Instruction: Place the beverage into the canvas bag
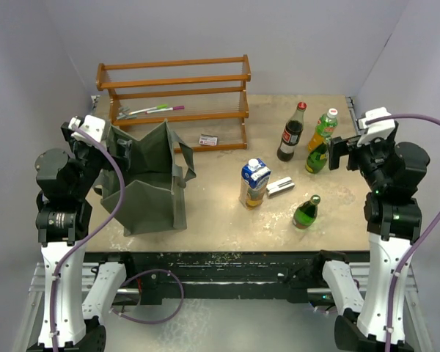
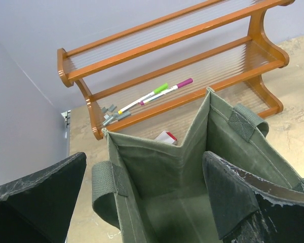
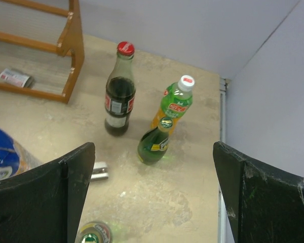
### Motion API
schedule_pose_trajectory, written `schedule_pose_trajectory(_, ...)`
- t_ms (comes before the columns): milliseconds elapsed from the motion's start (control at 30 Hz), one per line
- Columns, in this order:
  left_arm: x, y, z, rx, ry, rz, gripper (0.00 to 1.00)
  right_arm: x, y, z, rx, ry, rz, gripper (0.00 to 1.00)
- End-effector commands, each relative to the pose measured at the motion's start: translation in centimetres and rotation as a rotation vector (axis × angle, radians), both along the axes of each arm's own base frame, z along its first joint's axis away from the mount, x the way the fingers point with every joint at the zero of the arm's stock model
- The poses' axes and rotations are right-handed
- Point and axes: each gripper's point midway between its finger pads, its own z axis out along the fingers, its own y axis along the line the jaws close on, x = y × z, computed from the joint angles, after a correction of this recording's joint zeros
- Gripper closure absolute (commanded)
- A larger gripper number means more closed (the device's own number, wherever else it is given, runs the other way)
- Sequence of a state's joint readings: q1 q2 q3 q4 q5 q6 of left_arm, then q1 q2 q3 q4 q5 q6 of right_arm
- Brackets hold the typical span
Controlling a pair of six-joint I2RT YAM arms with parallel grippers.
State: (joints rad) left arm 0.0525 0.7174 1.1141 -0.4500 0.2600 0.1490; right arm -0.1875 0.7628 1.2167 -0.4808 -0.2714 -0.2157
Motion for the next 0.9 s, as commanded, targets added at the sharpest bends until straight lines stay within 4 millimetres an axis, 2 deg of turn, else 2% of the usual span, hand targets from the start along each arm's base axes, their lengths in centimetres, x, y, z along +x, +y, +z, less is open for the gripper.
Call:
schedule_pose_trajectory(0, 0.2, 0.3, 0.8, 0.016, -0.040, 0.007, 0.01, -0.8, 1.8, -1.6, -0.062, 0.115, 0.143, 0.00)
schedule_pose_trajectory(200, 0.0, 2.9, 0.7, 0.029, -0.009, 0.150, 0.01, -2.2, 2.0, -8.2, -0.153, 0.350, 0.255, 0.00)
schedule_pose_trajectory(267, 0.0, 3.2, 0.4, 0.038, 0.015, 0.163, 0.01, -2.4, 2.1, -9.7, -0.166, 0.393, 0.278, 0.00)
schedule_pose_trajectory(333, 0.1, 3.4, -0.1, 0.036, 0.040, 0.174, 0.01, -2.4, 2.5, -10.3, -0.152, 0.399, 0.307, 0.00)
schedule_pose_trajectory(467, 0.1, 4.4, -1.1, 0.000, 0.095, 0.209, 0.01, -1.3, 4.6, -9.9, -0.063, 0.353, 0.400, 0.00)
schedule_pose_trajectory(667, 1.0, 4.3, -3.6, -0.032, 0.212, 0.192, 0.01, 0.9, 7.8, -7.5, 0.082, 0.248, 0.495, 0.00)
schedule_pose_trajectory(767, 1.4, 4.1, -4.6, -0.038, 0.246, 0.182, 0.02, 1.8, 9.8, -6.6, 0.082, 0.205, 0.531, 0.00)
schedule_pose_trajectory(867, 1.9, 4.0, -5.0, -0.044, 0.253, 0.174, 0.02, 2.6, 12.2, -6.9, 0.079, 0.191, 0.559, 0.00)
